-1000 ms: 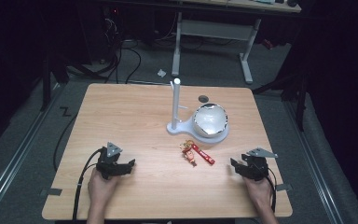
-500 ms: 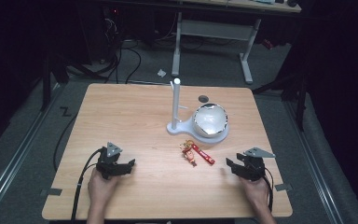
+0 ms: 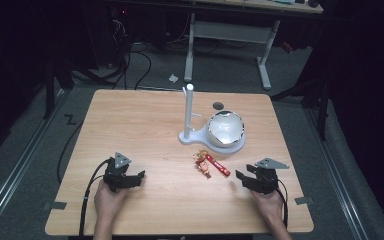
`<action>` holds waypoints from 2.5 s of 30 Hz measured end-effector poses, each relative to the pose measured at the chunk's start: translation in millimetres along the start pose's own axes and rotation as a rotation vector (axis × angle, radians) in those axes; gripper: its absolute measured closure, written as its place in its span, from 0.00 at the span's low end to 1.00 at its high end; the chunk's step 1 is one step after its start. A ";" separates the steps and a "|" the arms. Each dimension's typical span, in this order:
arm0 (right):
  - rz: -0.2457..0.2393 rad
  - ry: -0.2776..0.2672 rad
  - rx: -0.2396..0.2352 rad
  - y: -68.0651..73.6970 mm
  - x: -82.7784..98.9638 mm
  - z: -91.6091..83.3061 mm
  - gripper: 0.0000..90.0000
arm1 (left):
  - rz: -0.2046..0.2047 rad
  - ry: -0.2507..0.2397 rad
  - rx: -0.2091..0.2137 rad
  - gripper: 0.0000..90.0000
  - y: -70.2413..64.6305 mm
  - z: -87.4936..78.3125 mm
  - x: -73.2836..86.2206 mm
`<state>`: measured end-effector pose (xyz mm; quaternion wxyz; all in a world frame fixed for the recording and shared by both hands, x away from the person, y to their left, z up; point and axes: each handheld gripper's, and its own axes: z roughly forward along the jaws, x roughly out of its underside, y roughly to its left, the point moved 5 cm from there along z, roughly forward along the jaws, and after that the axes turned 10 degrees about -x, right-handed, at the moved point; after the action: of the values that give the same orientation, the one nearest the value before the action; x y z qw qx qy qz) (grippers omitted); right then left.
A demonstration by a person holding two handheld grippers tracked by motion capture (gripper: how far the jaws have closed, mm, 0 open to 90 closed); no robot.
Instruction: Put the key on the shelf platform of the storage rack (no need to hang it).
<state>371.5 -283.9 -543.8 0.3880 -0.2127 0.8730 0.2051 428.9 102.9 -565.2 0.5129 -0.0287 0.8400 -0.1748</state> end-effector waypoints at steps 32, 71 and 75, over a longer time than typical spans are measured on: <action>-0.110 0.021 -0.125 49.5 -25.6 37.9 0.44 | 0.000 -0.001 -0.001 0.23 0.0 0.0 0.0; -0.043 0.093 -0.145 44.0 -43.2 94.3 0.17 | -0.002 -0.001 -0.002 0.23 0.0 0.0 -0.1; -0.065 0.124 -0.139 48.4 -41.5 100.1 0.18 | -0.001 -0.001 -0.002 0.23 0.0 0.0 -0.1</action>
<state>430.2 -182.7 -564.3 0.3241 -0.2798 0.8715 0.2390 429.0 102.9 -565.2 0.5132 -0.0296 0.8399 -0.1743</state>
